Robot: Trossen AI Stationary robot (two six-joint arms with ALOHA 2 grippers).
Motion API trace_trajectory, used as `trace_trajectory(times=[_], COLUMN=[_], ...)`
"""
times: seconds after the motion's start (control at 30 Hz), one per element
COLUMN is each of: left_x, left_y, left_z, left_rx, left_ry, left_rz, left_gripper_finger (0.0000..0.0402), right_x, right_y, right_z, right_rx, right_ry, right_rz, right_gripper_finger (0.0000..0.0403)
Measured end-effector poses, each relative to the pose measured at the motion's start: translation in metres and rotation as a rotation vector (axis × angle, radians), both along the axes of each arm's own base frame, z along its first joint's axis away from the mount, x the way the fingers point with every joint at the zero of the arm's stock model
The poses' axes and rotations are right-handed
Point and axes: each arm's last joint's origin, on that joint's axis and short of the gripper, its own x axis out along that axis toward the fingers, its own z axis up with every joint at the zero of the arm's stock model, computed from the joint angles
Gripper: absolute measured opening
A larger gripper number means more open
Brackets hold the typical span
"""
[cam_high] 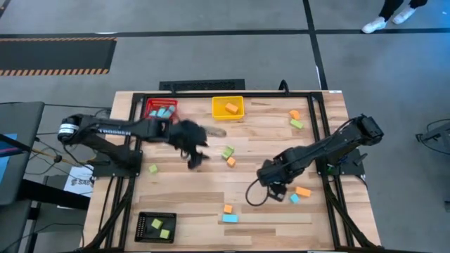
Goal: Sort & place blocks by color
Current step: Put the wooden yellow block into the yellow bin
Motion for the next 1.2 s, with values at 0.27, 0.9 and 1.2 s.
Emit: trace_trajectory(times=[0.27, 0.9, 1.2], left_x=[0.010, 0.005, 0.005], left_y=[-0.053, -0.057, -0.057], left_z=[0.014, 0.009, 0.008], left_rx=[0.041, 0.005, -0.003], left_ry=[-0.200, -0.129, -0.120], left_rz=[-0.062, 0.033, 0.045], left_gripper_finger=[0.0254, 0.0254, 0.0254], right_x=[-0.028, -0.060, -0.070], right_y=[0.002, 0.013, 0.019], right_z=[-0.034, -0.105, -0.117], right_rx=[0.053, 0.071, 0.011], right_ry=[0.215, 0.265, 0.241], right_rz=[0.176, 0.142, 0.104], right_gripper_finger=[0.0265, 0.0265, 0.0240])
